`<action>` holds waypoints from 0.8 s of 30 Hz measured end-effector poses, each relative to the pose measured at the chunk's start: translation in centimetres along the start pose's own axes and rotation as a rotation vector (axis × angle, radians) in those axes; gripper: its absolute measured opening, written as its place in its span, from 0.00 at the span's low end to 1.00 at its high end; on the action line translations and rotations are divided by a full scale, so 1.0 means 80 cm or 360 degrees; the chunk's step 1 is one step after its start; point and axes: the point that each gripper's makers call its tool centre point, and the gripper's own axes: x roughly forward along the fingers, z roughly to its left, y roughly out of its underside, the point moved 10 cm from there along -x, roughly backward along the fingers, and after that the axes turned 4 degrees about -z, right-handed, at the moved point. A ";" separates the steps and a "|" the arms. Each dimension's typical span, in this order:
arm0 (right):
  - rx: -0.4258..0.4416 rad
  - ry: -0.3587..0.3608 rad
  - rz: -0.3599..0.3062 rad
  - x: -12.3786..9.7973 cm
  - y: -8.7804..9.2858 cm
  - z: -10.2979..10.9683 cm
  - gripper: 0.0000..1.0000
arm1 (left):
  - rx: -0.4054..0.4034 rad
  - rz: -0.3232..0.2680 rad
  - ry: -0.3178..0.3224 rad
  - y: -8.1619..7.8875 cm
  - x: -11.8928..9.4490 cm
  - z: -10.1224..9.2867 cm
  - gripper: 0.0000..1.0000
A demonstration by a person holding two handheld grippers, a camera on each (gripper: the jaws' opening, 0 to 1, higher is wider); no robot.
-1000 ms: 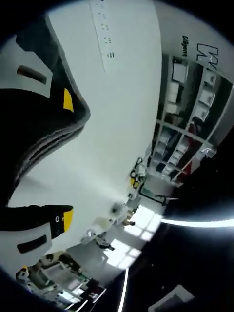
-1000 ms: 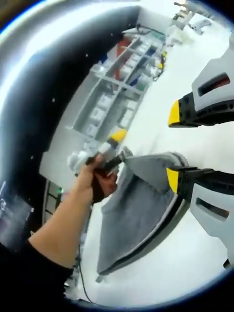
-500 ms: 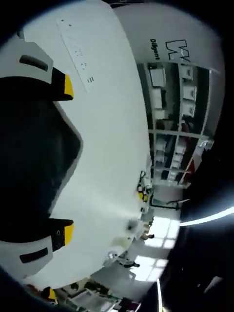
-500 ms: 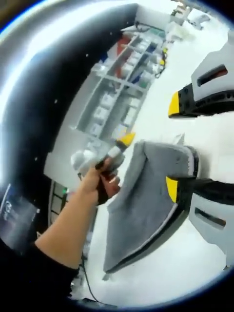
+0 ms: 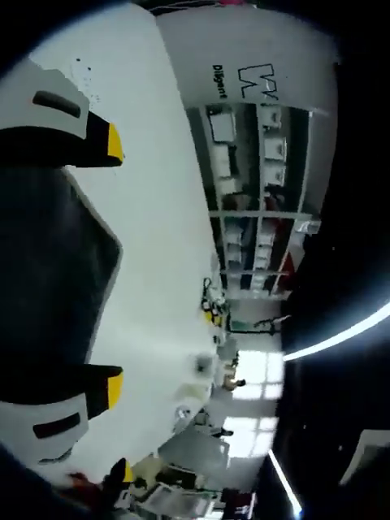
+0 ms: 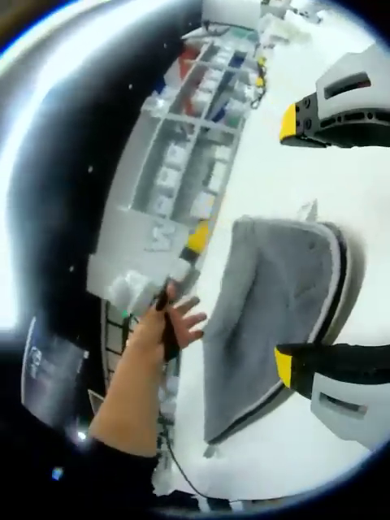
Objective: Open the folded towel by lifting each exposed corner and separating the folded layers until the towel lies flat within the target outline without major curled edges
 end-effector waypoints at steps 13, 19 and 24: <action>0.0216 -0.0134 -0.0050 -0.004 -0.006 -0.002 1.00 | 0.0081 0.0140 -0.0077 0.012 -0.104 0.027 0.76; 0.0223 -0.0156 -0.0083 -0.005 -0.023 0.004 1.00 | 0.0151 -0.0033 -0.0271 -0.007 -0.156 0.041 0.85; 0.0240 -0.0125 -0.0108 -0.005 -0.035 -0.005 1.00 | 0.0120 -0.0089 -0.0267 -0.024 -0.200 0.033 0.94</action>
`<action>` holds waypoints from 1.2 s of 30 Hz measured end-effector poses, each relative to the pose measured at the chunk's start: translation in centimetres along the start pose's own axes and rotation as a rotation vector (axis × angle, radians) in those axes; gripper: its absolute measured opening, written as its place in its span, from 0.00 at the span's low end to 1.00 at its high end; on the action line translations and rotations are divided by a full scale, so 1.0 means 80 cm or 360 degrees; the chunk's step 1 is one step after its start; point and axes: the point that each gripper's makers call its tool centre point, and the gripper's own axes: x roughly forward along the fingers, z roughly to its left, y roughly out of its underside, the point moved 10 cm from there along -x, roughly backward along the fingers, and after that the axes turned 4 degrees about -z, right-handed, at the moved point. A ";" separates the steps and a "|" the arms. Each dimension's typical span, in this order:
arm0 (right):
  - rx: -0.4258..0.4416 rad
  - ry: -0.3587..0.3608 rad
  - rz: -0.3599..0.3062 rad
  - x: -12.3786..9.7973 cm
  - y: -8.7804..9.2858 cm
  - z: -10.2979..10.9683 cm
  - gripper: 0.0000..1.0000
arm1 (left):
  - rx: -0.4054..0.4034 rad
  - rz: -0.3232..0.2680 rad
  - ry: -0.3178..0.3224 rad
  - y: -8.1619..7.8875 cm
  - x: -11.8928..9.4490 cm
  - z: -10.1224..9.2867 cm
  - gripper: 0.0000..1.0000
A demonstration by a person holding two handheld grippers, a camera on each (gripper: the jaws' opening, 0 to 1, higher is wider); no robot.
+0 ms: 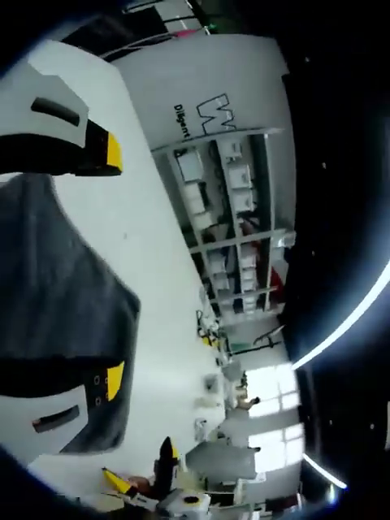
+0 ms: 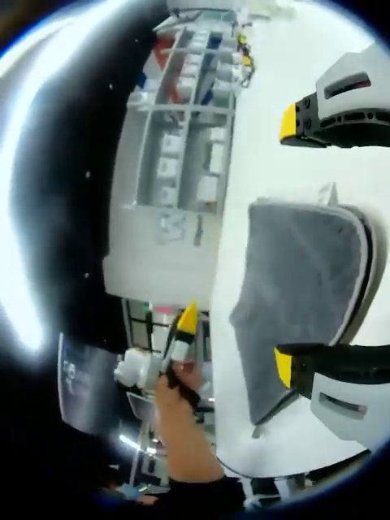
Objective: Open the folded towel by lifting each exposed corner and separating the folded layers until the towel lies flat within the target outline without major curled edges
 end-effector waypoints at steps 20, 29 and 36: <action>-0.0034 -0.0017 -0.0024 -0.009 -0.042 -0.004 1.00 | -0.0189 -0.0070 -0.0216 0.025 -0.191 0.020 1.00; -0.0023 0.0031 -0.0011 -0.019 -0.035 -0.009 1.00 | -0.0178 -0.0093 -0.0343 0.039 -0.233 0.009 1.00; -0.0020 0.0051 0.0007 -0.024 -0.026 -0.016 1.00 | -0.0138 -0.0098 -0.0407 0.049 -0.251 0.013 0.99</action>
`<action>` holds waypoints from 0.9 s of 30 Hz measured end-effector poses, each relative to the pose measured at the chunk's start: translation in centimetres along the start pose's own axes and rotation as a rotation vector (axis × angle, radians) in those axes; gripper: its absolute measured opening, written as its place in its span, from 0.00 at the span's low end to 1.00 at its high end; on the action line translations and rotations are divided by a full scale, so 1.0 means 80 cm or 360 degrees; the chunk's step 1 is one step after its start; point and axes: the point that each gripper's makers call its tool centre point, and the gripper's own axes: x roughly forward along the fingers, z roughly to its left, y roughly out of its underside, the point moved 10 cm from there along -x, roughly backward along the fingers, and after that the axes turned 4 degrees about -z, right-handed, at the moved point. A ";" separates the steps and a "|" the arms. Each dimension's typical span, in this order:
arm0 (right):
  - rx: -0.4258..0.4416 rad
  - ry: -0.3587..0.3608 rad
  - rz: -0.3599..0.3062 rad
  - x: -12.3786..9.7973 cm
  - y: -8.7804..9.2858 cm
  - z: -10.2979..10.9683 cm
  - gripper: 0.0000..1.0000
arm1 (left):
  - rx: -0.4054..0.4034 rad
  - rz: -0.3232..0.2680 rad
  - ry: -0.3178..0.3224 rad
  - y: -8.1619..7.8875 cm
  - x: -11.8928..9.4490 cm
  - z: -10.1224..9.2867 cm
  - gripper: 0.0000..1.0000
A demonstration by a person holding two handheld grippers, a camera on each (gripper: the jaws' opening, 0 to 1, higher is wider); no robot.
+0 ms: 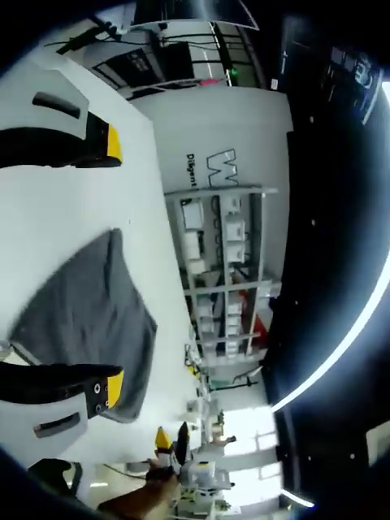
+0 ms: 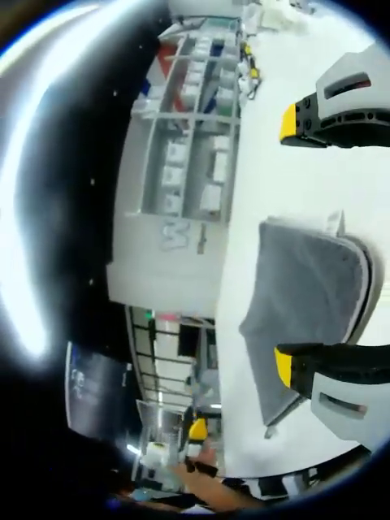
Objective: Open the folded towel by lifting each exposed corner and separating the folded layers until the towel lies flat within the target outline without major curled edges
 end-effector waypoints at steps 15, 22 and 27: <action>0.0002 -0.0084 0.0114 -0.022 0.023 -0.009 1.00 | -0.0074 0.0031 -0.0030 0.037 -0.037 -0.027 0.99; -0.0005 -0.0064 0.0154 -0.023 0.032 -0.024 1.00 | -0.0035 -0.0042 -0.0181 0.054 -0.048 -0.011 0.96; -0.0015 -0.0064 0.0169 -0.019 0.036 -0.034 1.00 | -0.0001 0.0011 -0.0113 0.064 -0.049 -0.021 0.79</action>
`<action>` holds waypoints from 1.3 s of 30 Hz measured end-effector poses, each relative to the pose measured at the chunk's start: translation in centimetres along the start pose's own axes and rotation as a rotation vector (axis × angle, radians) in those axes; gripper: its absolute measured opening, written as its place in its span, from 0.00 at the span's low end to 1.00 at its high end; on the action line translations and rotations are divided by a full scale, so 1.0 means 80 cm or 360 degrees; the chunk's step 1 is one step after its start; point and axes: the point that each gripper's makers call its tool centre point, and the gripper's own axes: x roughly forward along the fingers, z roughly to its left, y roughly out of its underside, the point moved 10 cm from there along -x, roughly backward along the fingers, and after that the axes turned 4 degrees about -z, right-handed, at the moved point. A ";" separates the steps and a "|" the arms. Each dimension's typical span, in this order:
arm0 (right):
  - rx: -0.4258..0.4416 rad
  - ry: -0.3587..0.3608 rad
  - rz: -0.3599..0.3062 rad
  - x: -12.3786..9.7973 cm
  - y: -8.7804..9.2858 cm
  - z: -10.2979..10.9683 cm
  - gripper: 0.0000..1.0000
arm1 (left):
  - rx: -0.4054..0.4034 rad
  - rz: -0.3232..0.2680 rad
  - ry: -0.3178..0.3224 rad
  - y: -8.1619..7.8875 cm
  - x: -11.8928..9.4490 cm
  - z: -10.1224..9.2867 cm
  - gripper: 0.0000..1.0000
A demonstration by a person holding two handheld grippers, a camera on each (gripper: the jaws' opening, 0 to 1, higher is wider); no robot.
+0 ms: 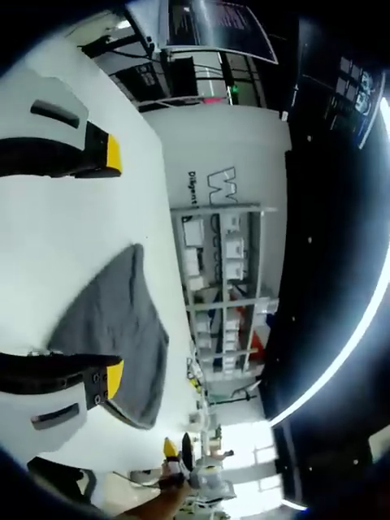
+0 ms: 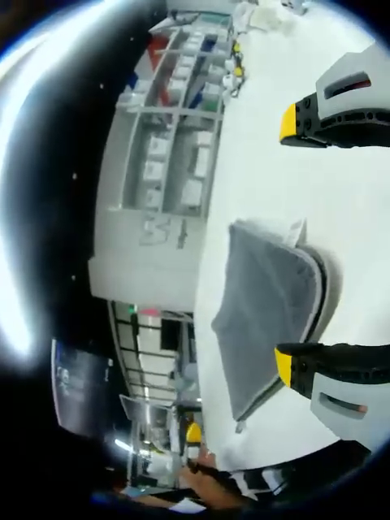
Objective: Open the folded towel by lifting each exposed corner and separating the folded layers until the towel lies flat within the target outline without major curled edges
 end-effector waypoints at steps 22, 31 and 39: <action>-0.0120 -0.0359 -0.0073 0.050 -0.119 -0.073 0.96 | 0.0539 0.0027 0.0366 -0.048 0.085 -0.159 0.97; -0.0098 -0.0555 0.0005 0.108 -0.154 -0.099 0.87 | 0.0934 0.0015 0.0371 -0.065 0.116 -0.217 1.00; -0.0061 -0.0692 0.0010 0.167 -0.168 -0.119 0.86 | 0.1028 0.0012 0.0383 -0.064 0.131 -0.248 1.00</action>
